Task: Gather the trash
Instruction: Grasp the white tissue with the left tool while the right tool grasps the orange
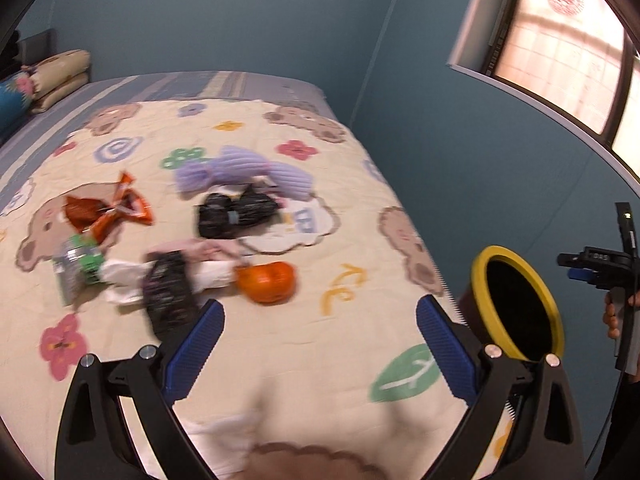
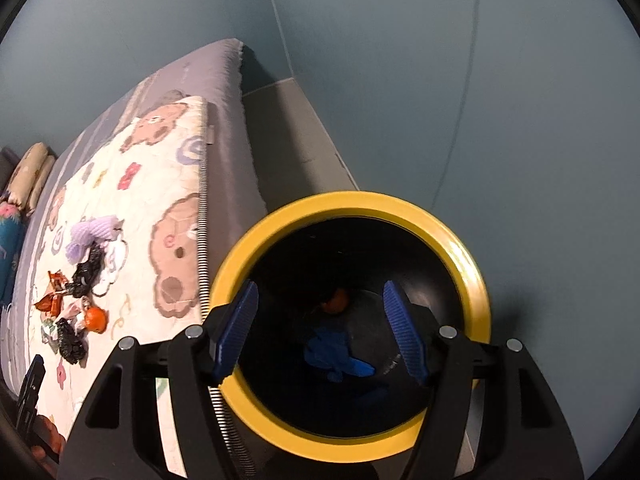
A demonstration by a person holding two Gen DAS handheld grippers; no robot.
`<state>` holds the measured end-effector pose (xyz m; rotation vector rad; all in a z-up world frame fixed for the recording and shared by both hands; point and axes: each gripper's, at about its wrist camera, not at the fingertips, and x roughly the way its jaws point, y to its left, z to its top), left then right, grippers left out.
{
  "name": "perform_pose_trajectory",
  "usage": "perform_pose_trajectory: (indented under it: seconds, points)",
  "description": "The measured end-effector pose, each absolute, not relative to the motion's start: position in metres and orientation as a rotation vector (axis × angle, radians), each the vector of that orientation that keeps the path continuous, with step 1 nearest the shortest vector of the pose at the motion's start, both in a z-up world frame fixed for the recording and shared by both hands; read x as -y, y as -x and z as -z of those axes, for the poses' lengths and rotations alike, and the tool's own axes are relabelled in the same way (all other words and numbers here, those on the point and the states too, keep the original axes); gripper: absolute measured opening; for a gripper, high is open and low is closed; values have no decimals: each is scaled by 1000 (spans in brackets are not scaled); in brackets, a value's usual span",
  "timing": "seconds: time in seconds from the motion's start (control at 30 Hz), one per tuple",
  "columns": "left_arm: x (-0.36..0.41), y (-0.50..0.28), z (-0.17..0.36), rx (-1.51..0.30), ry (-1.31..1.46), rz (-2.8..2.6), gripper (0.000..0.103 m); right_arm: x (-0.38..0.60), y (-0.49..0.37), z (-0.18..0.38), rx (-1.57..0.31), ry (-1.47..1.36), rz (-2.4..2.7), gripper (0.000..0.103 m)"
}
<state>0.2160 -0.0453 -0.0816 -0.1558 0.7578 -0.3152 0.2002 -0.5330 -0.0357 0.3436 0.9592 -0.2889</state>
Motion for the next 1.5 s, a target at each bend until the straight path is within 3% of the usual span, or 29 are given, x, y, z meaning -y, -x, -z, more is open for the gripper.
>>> perform_pose_trajectory:
  seconds: [0.4, 0.8, 1.07, 1.5]
  points:
    - [-49, -190, 91, -763, 222, 167, 93, 444, -217, 9, -834, -283, 35, 63]
    - [-80, -170, 104, -775, 238, 125, 93, 337, -234, 11, -767, -170, -216, 63]
    - [-76, -154, 124, -809, 217, 154, 93, 270, -246, 33, -766, -85, -362, 63]
    - [-69, -144, 168, -874, 224, 181, 93, 187, -283, 112, -804, 72, -467, 73]
